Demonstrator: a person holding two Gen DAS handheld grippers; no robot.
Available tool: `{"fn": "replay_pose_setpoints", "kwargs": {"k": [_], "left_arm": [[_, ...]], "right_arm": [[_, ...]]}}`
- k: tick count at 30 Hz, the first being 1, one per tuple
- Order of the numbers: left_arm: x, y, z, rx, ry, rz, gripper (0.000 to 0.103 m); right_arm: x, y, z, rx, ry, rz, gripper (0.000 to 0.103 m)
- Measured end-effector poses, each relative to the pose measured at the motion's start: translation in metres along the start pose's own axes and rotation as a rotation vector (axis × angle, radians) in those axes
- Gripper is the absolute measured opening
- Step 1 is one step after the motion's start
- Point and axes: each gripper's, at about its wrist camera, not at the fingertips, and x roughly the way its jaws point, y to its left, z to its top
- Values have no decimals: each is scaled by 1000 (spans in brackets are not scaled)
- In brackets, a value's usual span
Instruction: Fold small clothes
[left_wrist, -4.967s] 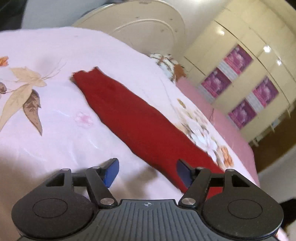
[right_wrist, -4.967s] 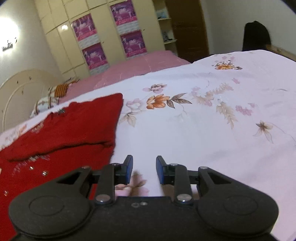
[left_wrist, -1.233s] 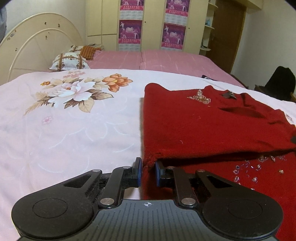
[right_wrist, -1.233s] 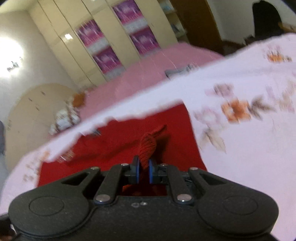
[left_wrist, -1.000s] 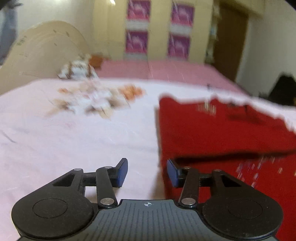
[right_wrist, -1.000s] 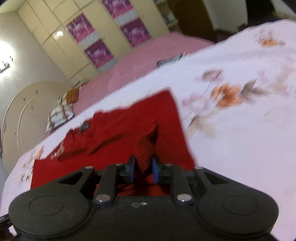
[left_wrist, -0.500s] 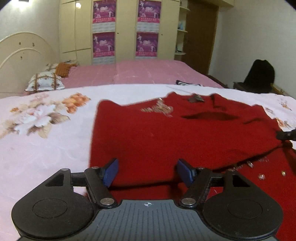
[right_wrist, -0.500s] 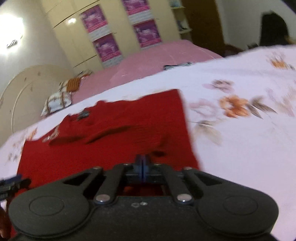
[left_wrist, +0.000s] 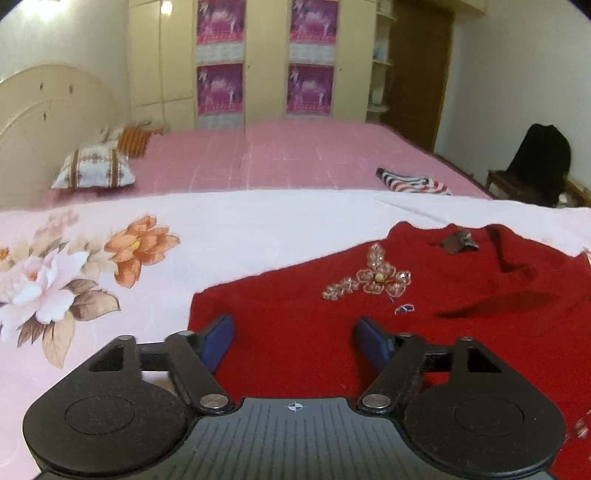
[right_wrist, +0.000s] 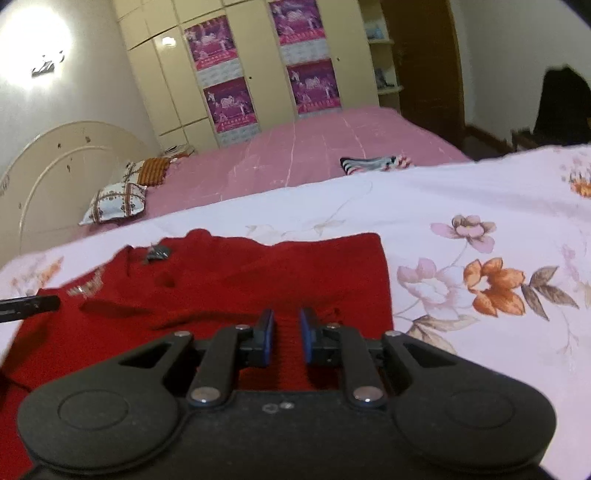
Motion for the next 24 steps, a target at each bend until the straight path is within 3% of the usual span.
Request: {"fn": "replay_pose_setpoints", "kwargs": {"k": [3, 6, 9, 13, 17, 18, 20, 22, 24], "left_arm": [[-9, -3, 8, -8, 11, 9, 75], [-29, -7, 8, -13, -52, 10, 75], [-43, -23, -1, -31, -53, -44, 75], [-45, -78, -9, 53, -64, -95, 75], [-32, -122, -16, 166, -20, -97, 75], [-35, -122, -18, 174, -26, -95, 75], [-39, -108, -19, 142, -18, -93, 75], [-46, -83, -23, 126, -12, -32, 75], [-56, -58, -32, 108, -15, 11, 75]], "right_arm": [[-2, 3, -4, -54, -12, -7, 16], [-9, 4, 2, -68, -14, -6, 16], [-18, 6, 4, -61, -53, 6, 21], [-12, 19, -3, -96, -41, 7, 24], [-8, 48, -8, -129, -19, 77, 30], [-7, 53, -11, -150, -7, 86, 35], [-7, 57, -16, -210, 7, 86, 36], [-12, 48, -18, -247, 7, 36, 35], [-20, 21, -15, -197, 5, -22, 23]]}}
